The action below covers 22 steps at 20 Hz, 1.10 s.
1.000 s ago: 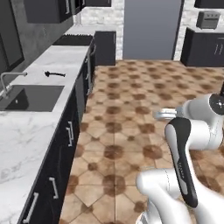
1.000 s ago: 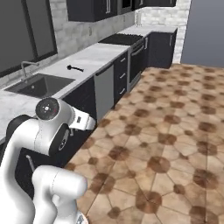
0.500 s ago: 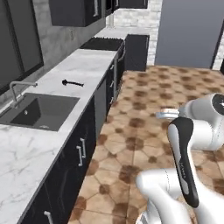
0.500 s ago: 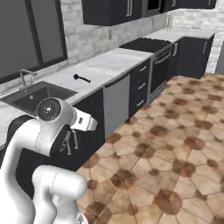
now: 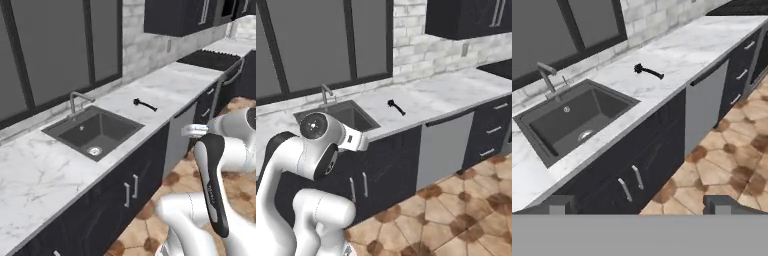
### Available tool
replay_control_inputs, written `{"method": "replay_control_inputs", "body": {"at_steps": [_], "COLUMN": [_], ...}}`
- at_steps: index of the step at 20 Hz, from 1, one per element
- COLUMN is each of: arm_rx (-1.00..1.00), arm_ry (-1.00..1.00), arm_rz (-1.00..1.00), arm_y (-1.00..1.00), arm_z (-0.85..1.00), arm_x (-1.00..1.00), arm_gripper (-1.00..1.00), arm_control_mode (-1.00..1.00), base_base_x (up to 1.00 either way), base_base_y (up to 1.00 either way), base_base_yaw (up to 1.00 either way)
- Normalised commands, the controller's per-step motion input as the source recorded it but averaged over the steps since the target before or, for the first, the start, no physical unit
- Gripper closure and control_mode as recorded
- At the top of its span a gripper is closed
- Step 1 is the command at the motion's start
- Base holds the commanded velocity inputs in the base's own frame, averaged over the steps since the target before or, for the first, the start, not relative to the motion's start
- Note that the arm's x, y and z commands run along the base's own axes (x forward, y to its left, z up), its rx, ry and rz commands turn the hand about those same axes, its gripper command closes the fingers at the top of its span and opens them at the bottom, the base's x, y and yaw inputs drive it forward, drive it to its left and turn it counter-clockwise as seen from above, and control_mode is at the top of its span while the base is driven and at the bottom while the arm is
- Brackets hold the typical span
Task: Grab the spray bottle from the cabinet, then place it next to the cutting board for sanitizing. Then grab the dish brush from the countertop next to the sink and place it next to the cutting board.
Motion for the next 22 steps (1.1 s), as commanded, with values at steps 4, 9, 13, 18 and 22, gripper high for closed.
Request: {"method": "replay_control_inputs", "body": {"at_steps": [4, 9, 13, 18, 22], "arm_rx": [0.0, 0.0, 0.0, 0.0, 0.0], "arm_ry": [0.0, 0.0, 0.0, 0.0, 0.0], "arm_rz": [0.0, 0.0, 0.0, 0.0, 0.0], "arm_y": [0.0, 0.0, 0.0, 0.0, 0.0], "arm_z": [0.0, 0.0, 0.0, 0.0, 0.0], "arm_x": [0.0, 0.0, 0.0, 0.0, 0.0], "arm_gripper": [-1.0, -1.0, -1.0, -1.0, -1.0], "arm_control_mode": [1.0, 1.0, 1.0, 1.0, 1.0], "base_base_x": [0.78, 0.13, 0.5, 0.8, 0.13], "base_base_y": [-0.69, -1.0, -0.45, -0.78, -0.82], "base_base_yaw": [0.66, 0.48, 0.27, 0.33, 0.3]}}
